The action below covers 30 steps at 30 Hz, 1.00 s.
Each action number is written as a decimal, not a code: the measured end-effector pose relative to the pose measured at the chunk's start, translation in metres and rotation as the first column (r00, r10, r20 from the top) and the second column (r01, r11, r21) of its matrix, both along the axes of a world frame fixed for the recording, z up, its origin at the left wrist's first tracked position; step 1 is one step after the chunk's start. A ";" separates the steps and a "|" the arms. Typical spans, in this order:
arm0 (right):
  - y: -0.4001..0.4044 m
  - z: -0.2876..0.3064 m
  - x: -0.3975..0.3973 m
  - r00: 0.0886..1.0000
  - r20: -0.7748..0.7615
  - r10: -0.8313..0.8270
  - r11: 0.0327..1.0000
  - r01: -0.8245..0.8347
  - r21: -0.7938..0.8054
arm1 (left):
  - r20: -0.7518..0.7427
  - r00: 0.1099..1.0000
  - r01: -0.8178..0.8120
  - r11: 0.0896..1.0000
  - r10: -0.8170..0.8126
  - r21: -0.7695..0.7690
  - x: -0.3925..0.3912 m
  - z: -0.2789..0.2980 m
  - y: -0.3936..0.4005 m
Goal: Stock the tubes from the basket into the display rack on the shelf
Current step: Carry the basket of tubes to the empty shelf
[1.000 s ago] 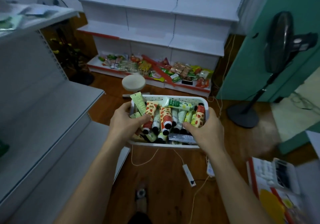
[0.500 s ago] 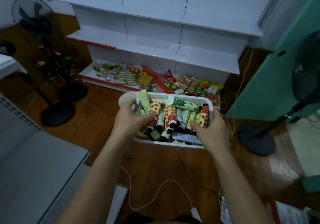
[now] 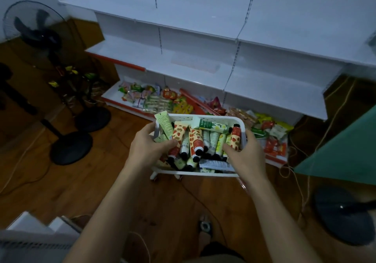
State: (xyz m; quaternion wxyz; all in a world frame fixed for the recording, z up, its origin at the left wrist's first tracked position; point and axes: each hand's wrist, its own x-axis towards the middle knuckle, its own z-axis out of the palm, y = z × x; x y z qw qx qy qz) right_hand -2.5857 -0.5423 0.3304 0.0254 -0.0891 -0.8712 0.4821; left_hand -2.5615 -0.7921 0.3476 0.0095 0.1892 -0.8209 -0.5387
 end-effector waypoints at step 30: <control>-0.345 0.018 -0.528 0.978 0.041 0.205 0.972 -0.198 -0.123 | -0.005 0.974 -0.227 0.972 0.228 0.060 -0.450 0.002 -0.331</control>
